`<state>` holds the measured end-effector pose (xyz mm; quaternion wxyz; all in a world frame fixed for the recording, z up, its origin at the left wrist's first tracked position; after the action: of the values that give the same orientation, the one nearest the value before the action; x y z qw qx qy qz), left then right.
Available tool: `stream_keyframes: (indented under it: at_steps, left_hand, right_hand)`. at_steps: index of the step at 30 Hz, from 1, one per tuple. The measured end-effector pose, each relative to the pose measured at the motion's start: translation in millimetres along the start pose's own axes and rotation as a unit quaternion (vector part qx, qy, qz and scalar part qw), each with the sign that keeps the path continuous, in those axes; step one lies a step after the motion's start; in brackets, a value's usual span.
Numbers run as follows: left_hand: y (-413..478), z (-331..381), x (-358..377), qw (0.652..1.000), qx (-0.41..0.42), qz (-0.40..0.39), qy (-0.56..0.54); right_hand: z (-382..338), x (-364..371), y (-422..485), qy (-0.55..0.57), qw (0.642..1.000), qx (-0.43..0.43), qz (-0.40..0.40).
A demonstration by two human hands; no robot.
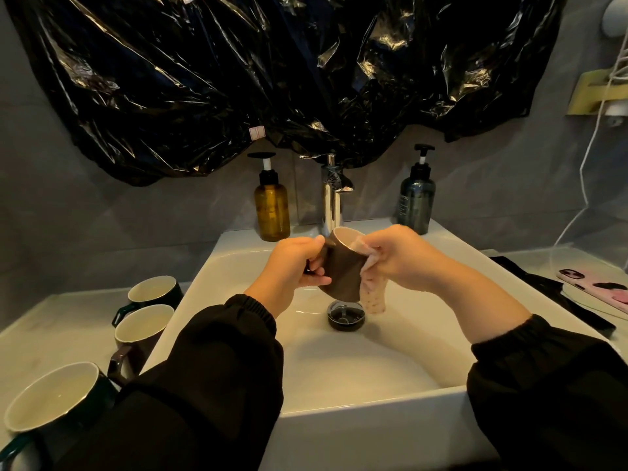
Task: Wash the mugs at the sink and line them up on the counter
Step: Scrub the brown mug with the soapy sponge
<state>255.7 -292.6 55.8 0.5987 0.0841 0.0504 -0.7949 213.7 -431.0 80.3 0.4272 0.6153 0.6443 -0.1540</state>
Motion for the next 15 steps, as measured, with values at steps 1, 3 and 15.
stream_keyframes:
  at_steps: [1, 3, 15]
  left_hand:
    - [-0.4, -3.2, -0.1, 0.999, -0.026, -0.013, -0.037]
    - [-1.4, -8.6, 3.7, 0.988, -0.062, -0.065, -0.123]
    - [-2.9, -15.6, 4.2, 0.914, -0.168, -0.073, -0.363]
  right_hand:
    - [-3.0, -11.5, -0.5, 0.061, 0.997, -0.006, 0.052]
    - [-0.5, -41.6, -4.1, 0.132, 0.969, -0.028, 0.206]
    - [-4.8, -17.0, 6.4, -0.015, 0.969, -0.033, 0.244]
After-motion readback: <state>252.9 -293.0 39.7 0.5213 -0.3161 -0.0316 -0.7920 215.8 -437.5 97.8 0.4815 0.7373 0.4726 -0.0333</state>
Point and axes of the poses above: each hand's wrist, its own y-axis towards the middle knuckle, its own x-axis out of the palm, z = x × y, the point moved 7 cm from there along y, towards the middle knuckle, and after that the axes turned 6 degrees about y, right-handed, at the moved point
